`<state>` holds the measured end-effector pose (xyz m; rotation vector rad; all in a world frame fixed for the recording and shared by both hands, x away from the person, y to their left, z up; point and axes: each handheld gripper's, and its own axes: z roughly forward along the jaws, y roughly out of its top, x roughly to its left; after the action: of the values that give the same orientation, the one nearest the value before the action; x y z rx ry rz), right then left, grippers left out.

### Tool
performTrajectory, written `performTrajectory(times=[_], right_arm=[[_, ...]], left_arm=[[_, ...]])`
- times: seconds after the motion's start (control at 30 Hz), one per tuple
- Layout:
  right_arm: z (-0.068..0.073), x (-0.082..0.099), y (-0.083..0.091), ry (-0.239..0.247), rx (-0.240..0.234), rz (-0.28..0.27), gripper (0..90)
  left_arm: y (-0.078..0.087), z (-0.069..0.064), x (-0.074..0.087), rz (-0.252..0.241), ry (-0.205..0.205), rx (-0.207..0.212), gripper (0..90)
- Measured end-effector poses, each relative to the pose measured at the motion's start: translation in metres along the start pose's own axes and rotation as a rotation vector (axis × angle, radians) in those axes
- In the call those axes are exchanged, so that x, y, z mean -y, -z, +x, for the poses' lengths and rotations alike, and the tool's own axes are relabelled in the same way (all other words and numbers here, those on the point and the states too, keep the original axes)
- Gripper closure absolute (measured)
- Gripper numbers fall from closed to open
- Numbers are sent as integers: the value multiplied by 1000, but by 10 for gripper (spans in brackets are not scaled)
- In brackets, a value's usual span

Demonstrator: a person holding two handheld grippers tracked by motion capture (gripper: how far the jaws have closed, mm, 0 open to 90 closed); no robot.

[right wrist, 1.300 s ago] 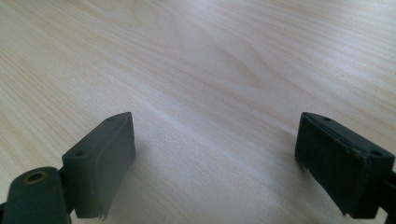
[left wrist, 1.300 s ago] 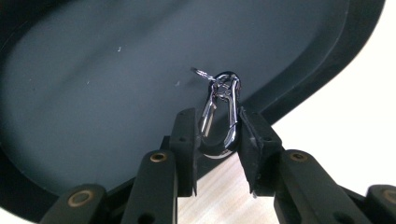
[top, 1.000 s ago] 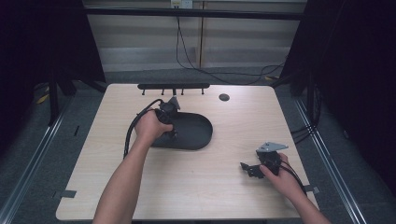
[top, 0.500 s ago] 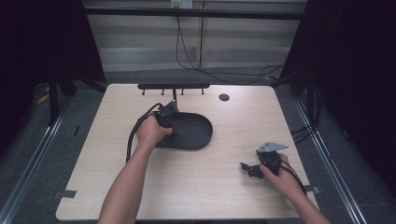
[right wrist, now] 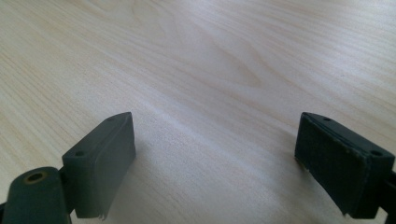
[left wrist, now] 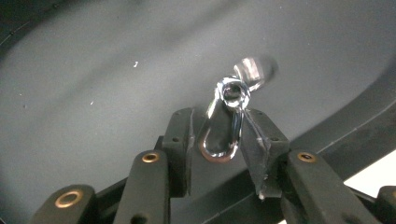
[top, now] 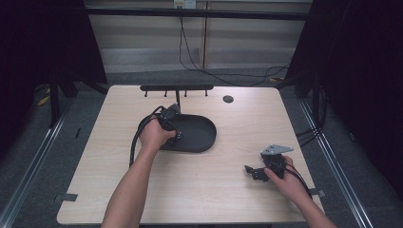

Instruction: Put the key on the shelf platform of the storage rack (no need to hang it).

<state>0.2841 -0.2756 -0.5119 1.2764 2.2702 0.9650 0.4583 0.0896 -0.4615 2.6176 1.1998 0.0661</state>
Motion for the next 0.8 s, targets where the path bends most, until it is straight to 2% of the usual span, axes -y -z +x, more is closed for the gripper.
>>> performTrajectory(times=[0.07, 0.17, 0.23, 0.33, 0.37, 0.4, 0.6, 0.8], right_arm=[[0, 0, 0, 0, 0, 0, 119], [0, 0, 0, 0, 0, 0, 119], [0, 0, 0, -2, -1, -1, 119], [0, 0, 0, 0, 0, 0, 119], [0, 0, 0, 0, 0, 0, 119], [0, 0, 0, -2, -1, 0, 119], [0, 0, 0, -2, -1, 0, 119], [0, 0, 0, -2, 0, 0, 119]], left_arm=[[1, 1, 0, 8, 2, -8, 571], [1, 2, 1, 13, 17, 10, 537], [2, 1, 2, 10, 30, 3, 519], [5, 1, 2, -1, 21, 8, 486], [6, 0, 2, -8, 30, 0, 466], [7, 0, 2, -6, 19, 8, 454], [10, -2, 3, -17, 30, 8, 365], [18, -4, 5, -38, 22, 17, 302]])
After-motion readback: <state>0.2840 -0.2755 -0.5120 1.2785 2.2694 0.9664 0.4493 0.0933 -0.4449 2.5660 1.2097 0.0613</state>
